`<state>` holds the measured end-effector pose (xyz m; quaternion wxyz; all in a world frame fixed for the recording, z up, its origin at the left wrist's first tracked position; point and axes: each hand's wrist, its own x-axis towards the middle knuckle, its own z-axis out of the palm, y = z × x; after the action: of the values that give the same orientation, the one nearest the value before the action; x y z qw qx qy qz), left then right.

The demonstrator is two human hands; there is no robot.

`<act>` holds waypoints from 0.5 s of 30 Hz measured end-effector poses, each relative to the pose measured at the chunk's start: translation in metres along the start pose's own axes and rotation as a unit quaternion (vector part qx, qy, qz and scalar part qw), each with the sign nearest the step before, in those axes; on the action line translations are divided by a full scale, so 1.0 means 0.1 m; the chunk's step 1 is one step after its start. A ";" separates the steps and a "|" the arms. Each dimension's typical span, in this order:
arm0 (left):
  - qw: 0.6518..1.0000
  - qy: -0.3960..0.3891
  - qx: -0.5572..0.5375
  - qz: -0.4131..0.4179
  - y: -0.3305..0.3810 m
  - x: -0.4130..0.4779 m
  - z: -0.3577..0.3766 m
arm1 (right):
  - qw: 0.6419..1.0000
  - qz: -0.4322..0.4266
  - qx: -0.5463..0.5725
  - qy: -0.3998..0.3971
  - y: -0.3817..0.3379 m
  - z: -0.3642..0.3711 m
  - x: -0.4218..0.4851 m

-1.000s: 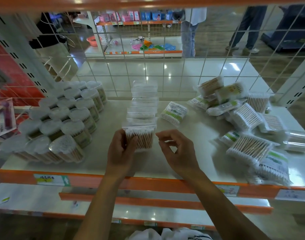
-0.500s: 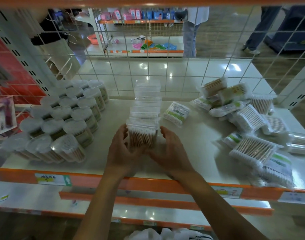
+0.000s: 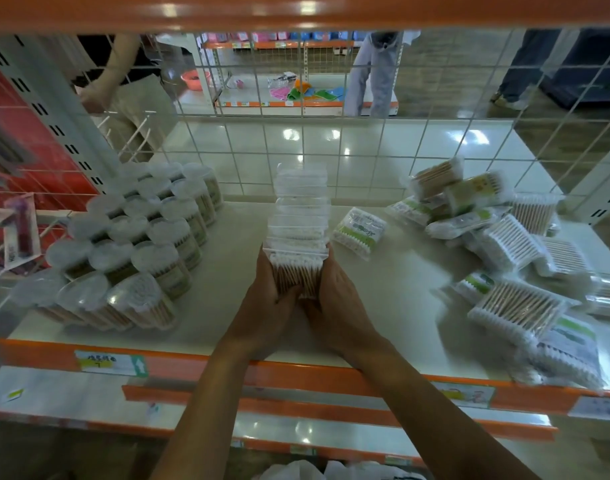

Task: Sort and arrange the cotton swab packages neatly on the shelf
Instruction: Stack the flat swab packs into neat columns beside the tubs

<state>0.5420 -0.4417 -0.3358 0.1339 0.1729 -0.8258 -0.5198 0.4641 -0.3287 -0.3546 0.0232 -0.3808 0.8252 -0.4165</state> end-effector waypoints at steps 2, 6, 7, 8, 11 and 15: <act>1.000 -0.004 -0.016 -0.002 0.00 0.01 0.01 | 1.000 0.007 -0.014 -0.004 0.00 0.01 0.01; 1.000 -0.002 -0.028 -0.013 -0.02 0.02 0.01 | 0.999 0.014 -0.030 -0.013 0.04 0.05 0.02; 1.000 0.008 -0.023 -0.018 -0.01 0.02 0.02 | 0.999 0.015 -0.027 -0.010 0.04 0.05 0.02; 0.999 0.021 -0.021 -0.020 0.01 0.01 0.03 | 1.000 0.016 -0.019 -0.007 0.05 0.05 0.02; 0.996 0.080 -0.021 -0.020 0.06 -0.01 0.07 | 0.999 0.031 0.010 -0.003 0.03 0.00 0.02; 0.986 0.164 0.000 -0.002 0.13 -0.05 0.07 | 0.999 0.036 0.012 -0.016 0.02 -0.10 -0.02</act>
<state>0.5419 -0.4282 -0.3275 0.2667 0.2575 -0.7920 -0.4850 0.4608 -0.3202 -0.3495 0.0557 -0.3574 0.8325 -0.4196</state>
